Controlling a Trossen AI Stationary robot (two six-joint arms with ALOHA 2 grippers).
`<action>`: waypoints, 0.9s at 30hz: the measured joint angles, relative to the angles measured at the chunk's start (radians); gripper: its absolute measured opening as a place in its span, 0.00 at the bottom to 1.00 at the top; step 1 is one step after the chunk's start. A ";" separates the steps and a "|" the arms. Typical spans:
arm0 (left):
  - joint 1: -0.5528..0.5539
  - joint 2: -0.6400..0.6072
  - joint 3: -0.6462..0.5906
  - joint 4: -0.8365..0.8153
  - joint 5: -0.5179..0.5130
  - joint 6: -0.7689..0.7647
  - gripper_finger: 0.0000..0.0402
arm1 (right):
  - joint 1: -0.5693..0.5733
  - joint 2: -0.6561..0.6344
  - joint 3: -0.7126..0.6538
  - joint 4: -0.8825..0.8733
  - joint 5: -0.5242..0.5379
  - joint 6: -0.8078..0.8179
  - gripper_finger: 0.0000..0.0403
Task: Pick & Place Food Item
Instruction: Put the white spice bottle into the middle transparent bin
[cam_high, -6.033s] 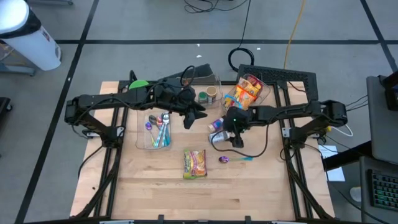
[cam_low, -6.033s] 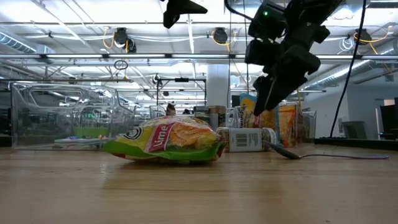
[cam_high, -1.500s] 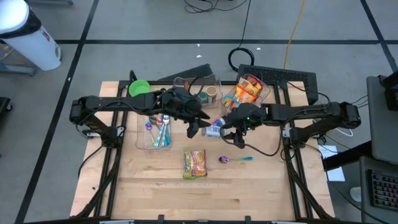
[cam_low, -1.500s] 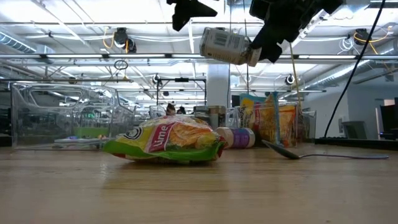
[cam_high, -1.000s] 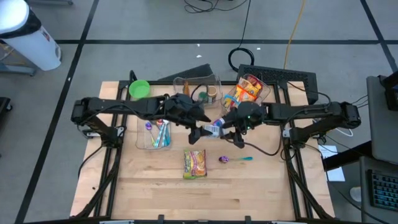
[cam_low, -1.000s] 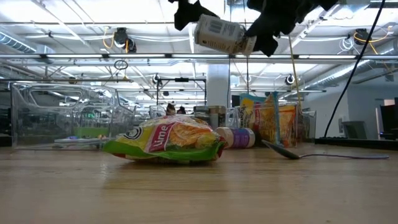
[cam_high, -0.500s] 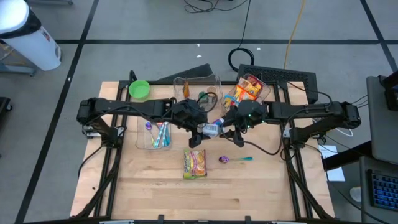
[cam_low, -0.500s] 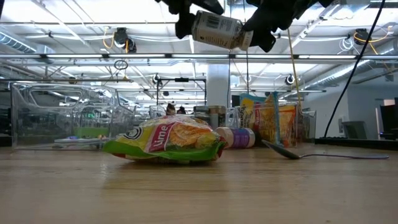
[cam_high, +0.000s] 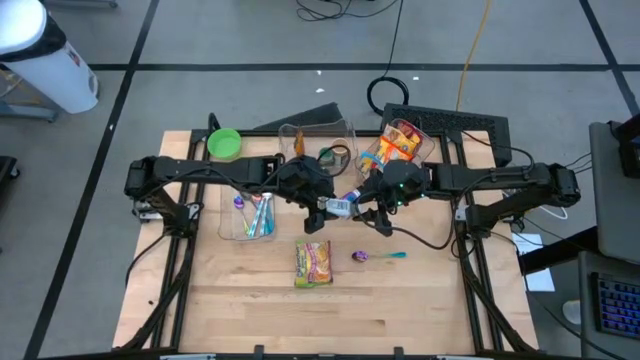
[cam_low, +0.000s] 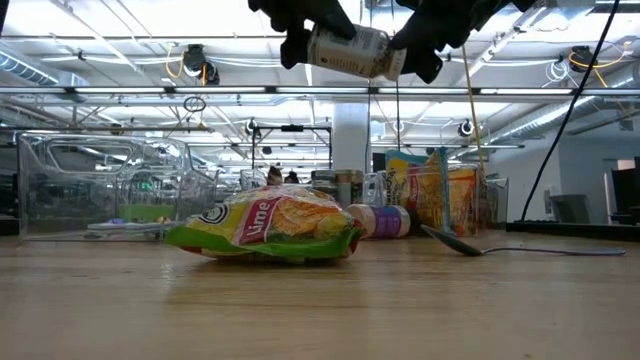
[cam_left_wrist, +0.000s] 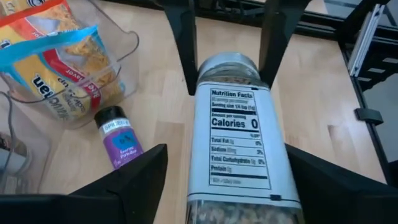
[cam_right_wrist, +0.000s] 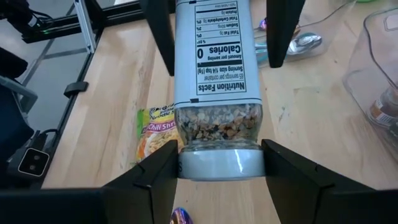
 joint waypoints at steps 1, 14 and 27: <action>0.000 0.000 0.000 -0.001 0.000 0.000 0.71 | 0.000 0.000 0.000 0.002 0.000 0.000 0.47; 0.006 -0.001 0.000 0.004 0.008 0.024 0.51 | -0.026 0.000 0.000 0.004 -0.010 -0.005 0.47; 0.021 -0.024 -0.002 0.124 0.055 -0.056 0.51 | -0.066 -0.095 0.001 0.039 -0.002 -0.003 0.80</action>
